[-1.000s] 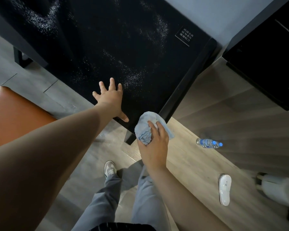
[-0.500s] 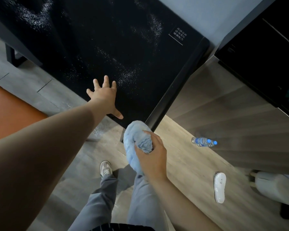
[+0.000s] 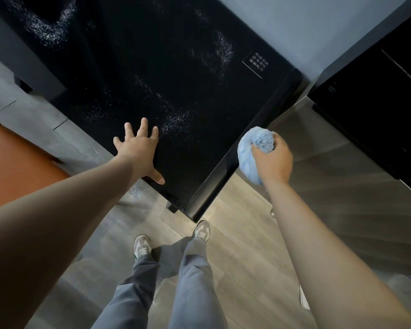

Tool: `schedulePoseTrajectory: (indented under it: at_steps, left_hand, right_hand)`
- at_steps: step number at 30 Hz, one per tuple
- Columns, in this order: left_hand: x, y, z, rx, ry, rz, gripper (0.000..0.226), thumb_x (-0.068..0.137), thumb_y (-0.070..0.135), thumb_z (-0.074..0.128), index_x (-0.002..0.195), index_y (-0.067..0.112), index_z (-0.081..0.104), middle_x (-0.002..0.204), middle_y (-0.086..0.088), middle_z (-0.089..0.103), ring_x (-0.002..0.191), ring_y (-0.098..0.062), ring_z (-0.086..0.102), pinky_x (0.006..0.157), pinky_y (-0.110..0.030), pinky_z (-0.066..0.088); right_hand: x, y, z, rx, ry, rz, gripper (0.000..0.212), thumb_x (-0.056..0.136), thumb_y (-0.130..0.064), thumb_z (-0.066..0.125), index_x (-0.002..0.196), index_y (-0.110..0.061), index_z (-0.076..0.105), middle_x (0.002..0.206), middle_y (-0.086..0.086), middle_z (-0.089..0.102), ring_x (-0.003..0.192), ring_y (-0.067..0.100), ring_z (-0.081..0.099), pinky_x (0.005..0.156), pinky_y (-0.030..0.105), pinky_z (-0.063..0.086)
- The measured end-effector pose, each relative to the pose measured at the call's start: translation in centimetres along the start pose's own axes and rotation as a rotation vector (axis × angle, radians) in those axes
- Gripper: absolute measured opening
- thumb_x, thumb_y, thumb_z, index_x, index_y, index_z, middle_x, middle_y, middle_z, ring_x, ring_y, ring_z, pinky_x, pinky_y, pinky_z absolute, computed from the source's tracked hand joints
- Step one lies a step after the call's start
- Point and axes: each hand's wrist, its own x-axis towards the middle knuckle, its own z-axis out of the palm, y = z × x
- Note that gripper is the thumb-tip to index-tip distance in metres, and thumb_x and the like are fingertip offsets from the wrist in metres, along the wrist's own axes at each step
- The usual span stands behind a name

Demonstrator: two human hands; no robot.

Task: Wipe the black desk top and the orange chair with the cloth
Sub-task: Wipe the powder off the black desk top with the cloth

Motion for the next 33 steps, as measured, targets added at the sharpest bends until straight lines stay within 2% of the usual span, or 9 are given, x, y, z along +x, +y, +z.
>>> schedulePoseTrajectory:
  at_steps: [5,8,11,14,17,20,24,28,33]
  left_hand:
    - [0.2,0.1,-0.1,0.027,-0.006,-0.006,0.148,0.046,0.06,0.086,0.153,0.022,-0.008,0.159,-0.006,-0.021,0.144,-0.045,-0.01,0.112,-0.064,0.017]
    - [0.3,0.2,-0.3,0.041,-0.024,-0.016,0.149,0.045,0.06,0.086,0.153,0.021,-0.009,0.158,-0.007,-0.023,0.144,-0.045,-0.01,0.112,-0.064,0.018]
    - [0.2,0.4,-0.5,0.046,-0.031,-0.02,0.15,0.046,0.059,0.087,0.153,0.021,-0.01,0.158,-0.007,-0.024,0.144,-0.045,-0.01,0.112,-0.064,0.019]
    - [0.1,0.5,-0.5,0.054,-0.026,-0.022,0.15,0.045,0.06,0.087,0.153,0.021,-0.01,0.158,-0.006,-0.024,0.144,-0.045,-0.009,0.112,-0.064,0.02]
    - [-0.1,0.4,-0.5,0.046,-0.018,-0.014,0.15,0.045,0.059,0.087,0.153,0.021,-0.01,0.158,-0.006,-0.023,0.144,-0.046,-0.009,0.112,-0.064,0.02]
    - [-0.1,0.3,-0.5,0.043,-0.015,-0.008,0.15,0.045,0.06,0.087,0.153,0.021,-0.01,0.158,-0.006,-0.023,0.144,-0.046,-0.009,0.112,-0.064,0.02]
    - [-0.1,0.3,-0.4,0.039,-0.019,-0.01,0.15,0.045,0.059,0.087,0.153,0.021,-0.011,0.158,-0.006,-0.024,0.144,-0.045,-0.01,0.112,-0.064,0.018]
    - [-0.2,0.2,-0.4,0.042,-0.012,-0.008,0.149,0.046,0.059,0.086,0.153,0.021,-0.011,0.158,-0.007,-0.023,0.144,-0.045,-0.01,0.112,-0.064,0.019]
    - [-0.1,0.2,-0.3,0.037,-0.005,-0.007,0.148,0.047,0.058,0.087,0.153,0.021,-0.01,0.159,-0.007,-0.022,0.144,-0.045,-0.01,0.112,-0.065,0.018]
  right_hand:
    - [3.1,-0.4,0.6,-0.04,-0.155,-0.008,0.041,0.085,-0.03,0.063,0.126,-0.029,0.057,0.114,-0.015,0.059,0.105,0.006,0.056,0.095,0.029,0.047]
    - [3.3,-0.3,0.8,-0.103,-0.234,-0.004,0.038,0.085,-0.031,0.063,0.122,-0.023,0.058,0.11,-0.004,0.064,0.101,0.015,0.06,0.088,0.032,0.051]
    - [2.0,-0.4,1.2,-0.159,-0.309,-0.019,0.034,0.086,-0.033,0.062,0.118,-0.023,0.059,0.101,-0.005,0.062,0.094,0.015,0.06,0.077,0.027,0.048]
    - [-0.6,-0.6,1.6,-0.164,-0.38,-0.075,0.037,0.085,-0.032,0.065,0.121,-0.025,0.058,0.098,-0.01,0.057,0.092,0.011,0.056,0.077,0.023,0.045]
    - [-3.6,-0.6,2.1,-0.186,-0.407,-0.143,0.032,0.085,-0.03,0.065,0.116,-0.026,0.061,0.096,-0.01,0.06,0.092,0.012,0.059,0.071,0.021,0.046]
    - [-6.4,-0.3,2.3,-0.196,-0.432,-0.174,0.043,0.083,-0.031,0.063,0.126,-0.028,0.058,0.109,-0.006,0.065,0.1,0.015,0.06,0.083,0.029,0.051]
    - [-10.1,0.4,2.8,-0.192,-0.472,-0.221,0.051,0.081,-0.032,0.064,0.131,-0.03,0.055,0.121,-0.009,0.063,0.104,0.013,0.059,0.089,0.025,0.048]
    - [-12.7,1.0,3.8,-0.245,-0.514,-0.279,0.05,0.085,-0.035,0.062,0.133,-0.028,0.053,0.13,-0.011,0.059,0.113,0.012,0.057,0.101,0.022,0.043]
    - [-15.5,0.9,3.8,-0.193,-0.514,-0.265,0.058,0.083,-0.034,0.07,0.137,-0.025,0.05,0.137,-0.01,0.054,0.12,0.011,0.052,0.105,0.021,0.036]
